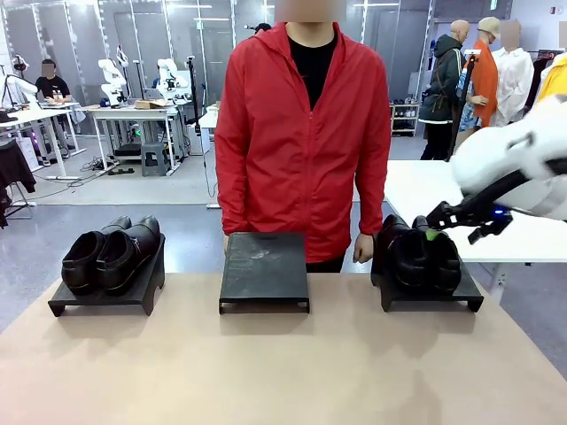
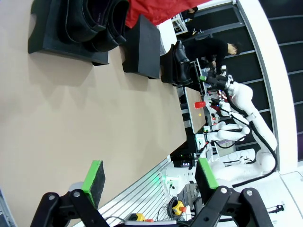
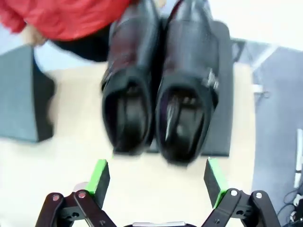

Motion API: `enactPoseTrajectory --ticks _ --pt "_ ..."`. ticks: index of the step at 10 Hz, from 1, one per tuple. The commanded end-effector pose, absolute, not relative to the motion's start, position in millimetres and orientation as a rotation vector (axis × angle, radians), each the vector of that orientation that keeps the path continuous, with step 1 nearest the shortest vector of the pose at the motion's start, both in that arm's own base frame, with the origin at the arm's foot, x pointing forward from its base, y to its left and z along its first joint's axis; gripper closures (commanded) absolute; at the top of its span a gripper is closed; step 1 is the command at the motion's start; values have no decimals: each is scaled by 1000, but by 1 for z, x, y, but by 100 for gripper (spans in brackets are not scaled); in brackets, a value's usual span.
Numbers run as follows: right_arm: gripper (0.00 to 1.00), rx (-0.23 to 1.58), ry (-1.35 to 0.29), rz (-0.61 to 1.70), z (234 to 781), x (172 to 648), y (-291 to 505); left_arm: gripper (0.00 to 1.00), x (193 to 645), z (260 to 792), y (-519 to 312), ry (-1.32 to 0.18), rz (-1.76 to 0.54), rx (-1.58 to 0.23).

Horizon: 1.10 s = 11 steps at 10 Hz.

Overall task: Place the shoes on the stand as instructed by the person.
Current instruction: Pick up another pair of Shoes and place it on the Shoes Stand indicated by the person.

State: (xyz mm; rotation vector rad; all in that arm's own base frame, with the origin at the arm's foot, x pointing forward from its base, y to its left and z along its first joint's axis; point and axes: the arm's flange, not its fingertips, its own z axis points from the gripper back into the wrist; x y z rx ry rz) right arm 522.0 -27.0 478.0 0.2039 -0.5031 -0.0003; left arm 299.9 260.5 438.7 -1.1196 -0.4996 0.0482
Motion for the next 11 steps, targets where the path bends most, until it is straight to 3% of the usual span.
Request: enactPoseTrajectory --ticks 1,6,11 --pt "0 405 -394 42 484 479 -85 2 297 439 260 -505 32 -1128" --pt "0 994 -241 53 455 375 -191 2 297 439 260 -505 32 -1128" --pt "0 1286 -117 13 400 292 -215 2 297 439 260 -505 32 -1128"
